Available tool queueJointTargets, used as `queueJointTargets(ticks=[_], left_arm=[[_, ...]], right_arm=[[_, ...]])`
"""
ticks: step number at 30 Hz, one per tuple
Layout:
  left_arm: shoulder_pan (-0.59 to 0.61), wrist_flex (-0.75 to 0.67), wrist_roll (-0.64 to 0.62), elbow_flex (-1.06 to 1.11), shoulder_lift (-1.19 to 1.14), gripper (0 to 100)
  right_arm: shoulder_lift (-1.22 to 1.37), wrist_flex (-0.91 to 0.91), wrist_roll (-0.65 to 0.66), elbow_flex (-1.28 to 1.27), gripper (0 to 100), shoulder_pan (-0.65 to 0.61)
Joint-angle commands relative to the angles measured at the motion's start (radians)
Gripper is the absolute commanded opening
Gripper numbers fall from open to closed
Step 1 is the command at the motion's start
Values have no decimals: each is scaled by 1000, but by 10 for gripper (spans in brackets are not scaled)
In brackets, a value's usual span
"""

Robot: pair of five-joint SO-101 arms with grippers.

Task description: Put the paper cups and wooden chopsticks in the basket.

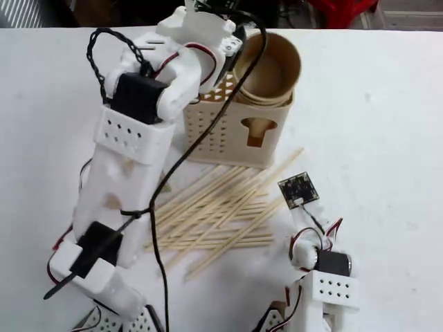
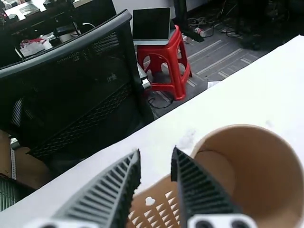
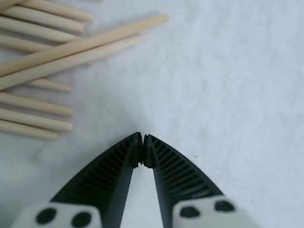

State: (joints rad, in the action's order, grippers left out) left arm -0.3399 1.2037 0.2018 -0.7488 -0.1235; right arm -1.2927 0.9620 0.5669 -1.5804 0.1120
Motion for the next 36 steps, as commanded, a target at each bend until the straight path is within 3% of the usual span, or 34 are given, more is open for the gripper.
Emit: queueJointTargets(ticks=[1, 7, 10, 27, 33, 36], left_arm=[[5, -3, -9, -57, 12, 124], [-77, 115, -9, -104, 8, 124], [-84, 107, -9, -89, -2, 124], [15, -172, -9, -58, -150, 124], [25, -130, -9, -69, -133, 124], [85, -23, -11, -123, -102, 124]], right_arm=[[4, -12, 2, 3, 21, -8], [4, -12, 2, 3, 21, -8], [4, -12, 2, 3, 21, -8], [4, -12, 2, 3, 21, -10], [4, -12, 2, 3, 21, -10], [4, -12, 2, 3, 21, -10]])
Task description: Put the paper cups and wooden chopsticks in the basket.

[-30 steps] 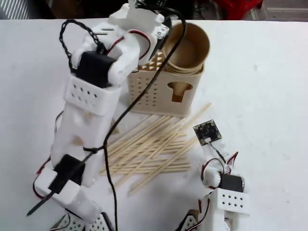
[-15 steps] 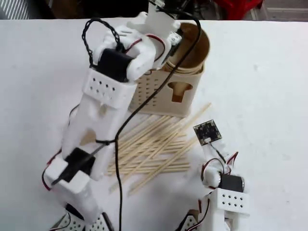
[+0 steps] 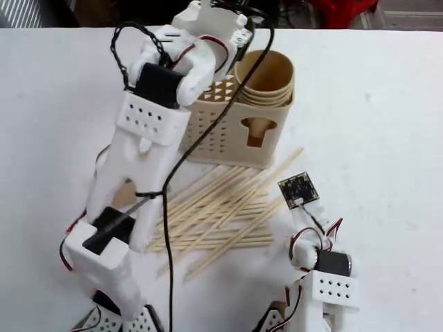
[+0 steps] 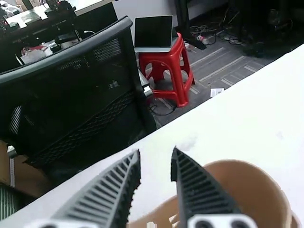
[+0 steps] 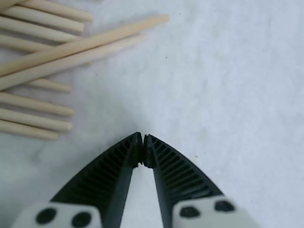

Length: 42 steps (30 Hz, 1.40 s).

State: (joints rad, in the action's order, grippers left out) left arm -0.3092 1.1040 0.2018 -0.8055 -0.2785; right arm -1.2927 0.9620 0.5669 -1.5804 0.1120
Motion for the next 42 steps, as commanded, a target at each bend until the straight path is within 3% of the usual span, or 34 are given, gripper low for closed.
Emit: queueJointTargets(ticks=[1, 8, 12, 16, 20, 26, 36, 42], left_arm=[[81, 123, -11, -83, 65, 124], [291, 539, -3, -192, 127, 127], [409, 684, -2, -166, 120, 128], [498, 681, 34, 9, 125, 129], [503, 652, 81, 238, 122, 144], [478, 459, 78, 545, 122, 214], [326, 364, 75, 689, 122, 215], [338, 259, 84, 824, 120, 214]], right_arm=[[4, -12, 2, 3, 21, -10], [4, -12, 2, 3, 21, -10], [4, -12, 2, 3, 21, -10], [4, -12, 2, 3, 21, -10], [4, -12, 2, 3, 21, -10], [4, -12, 2, 3, 21, -10], [4, -12, 2, 3, 21, -10], [4, -12, 2, 3, 21, -10]])
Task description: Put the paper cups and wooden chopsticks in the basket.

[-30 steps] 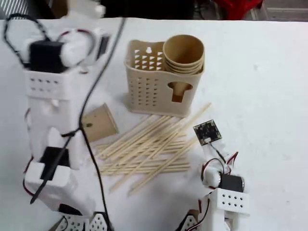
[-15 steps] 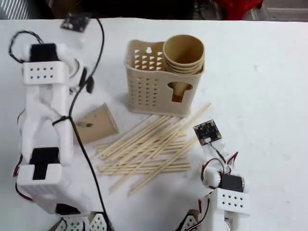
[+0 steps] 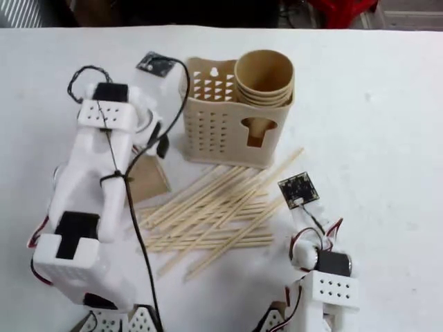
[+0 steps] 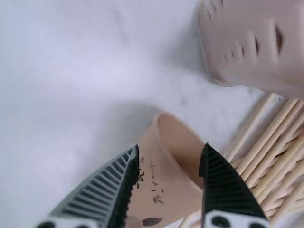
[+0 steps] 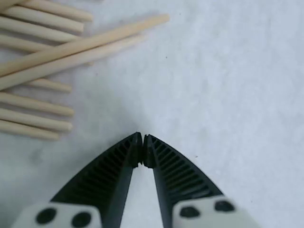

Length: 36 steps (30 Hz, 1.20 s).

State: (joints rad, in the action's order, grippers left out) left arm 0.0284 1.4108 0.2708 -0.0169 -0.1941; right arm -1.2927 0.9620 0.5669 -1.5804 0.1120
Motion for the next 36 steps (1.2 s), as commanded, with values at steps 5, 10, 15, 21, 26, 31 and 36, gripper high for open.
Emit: queueJointTargets(ticks=[5, 10, 15, 21, 26, 31, 36], left_arm=[[56, -41, 92, 84, 44, 214], [154, 15, 157, 34, 47, 214], [213, 114, 215, -35, 47, 214], [335, 218, 301, -120, 47, 214], [484, 259, 394, -209, 47, 214], [581, 304, 468, -270, 47, 214], [585, 334, 477, -267, 41, 214]], right_arm=[[4, -12, 2, 3, 21, -10], [4, -12, 2, 3, 21, -10], [4, -12, 2, 3, 21, -10], [4, -12, 2, 3, 21, -10], [4, -12, 2, 3, 21, -10], [4, -12, 2, 3, 21, -10], [4, -12, 2, 3, 21, -10]])
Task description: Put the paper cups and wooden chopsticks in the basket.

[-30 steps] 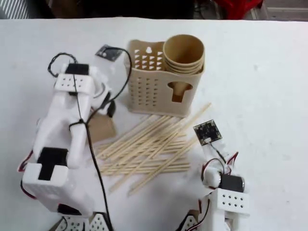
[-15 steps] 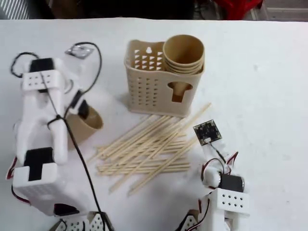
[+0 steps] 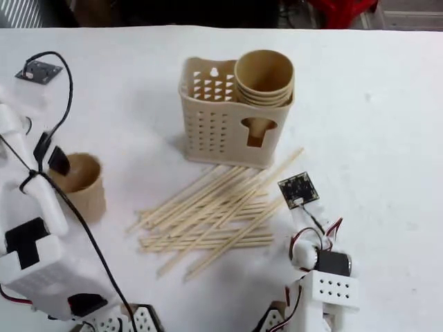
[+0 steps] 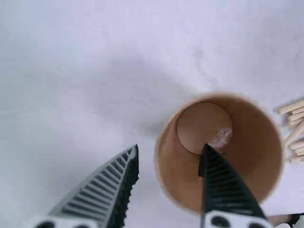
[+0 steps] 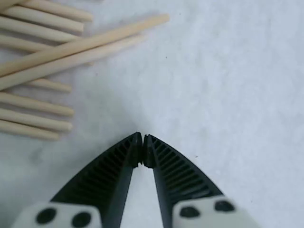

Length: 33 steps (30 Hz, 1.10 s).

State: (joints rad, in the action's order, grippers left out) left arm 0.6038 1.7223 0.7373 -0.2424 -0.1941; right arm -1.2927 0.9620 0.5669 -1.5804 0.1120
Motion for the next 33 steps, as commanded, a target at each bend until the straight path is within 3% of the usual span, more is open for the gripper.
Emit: queueJointTargets(ticks=[1, 6, 12, 18, 26, 30, 33], left_arm=[[8, 23, 9, -38, 39, 214], [8, 5, 15, 61, 39, 214], [12, -164, 15, 267, 39, 204], [5, -259, 15, 341, 47, 18], [-4, -71, 0, 3, 47, 24], [-47, 66, -118, -304, 47, 24], [-91, 64, -235, -489, 54, 24]], right_arm=[[4, -12, 2, 3, 21, -10], [4, -12, 2, 3, 21, -10], [4, -12, 2, 3, 21, -10], [4, -12, 2, 3, 21, -10], [4, -12, 2, 3, 21, -10], [4, -12, 2, 3, 21, -10], [4, -12, 2, 3, 21, -10]])
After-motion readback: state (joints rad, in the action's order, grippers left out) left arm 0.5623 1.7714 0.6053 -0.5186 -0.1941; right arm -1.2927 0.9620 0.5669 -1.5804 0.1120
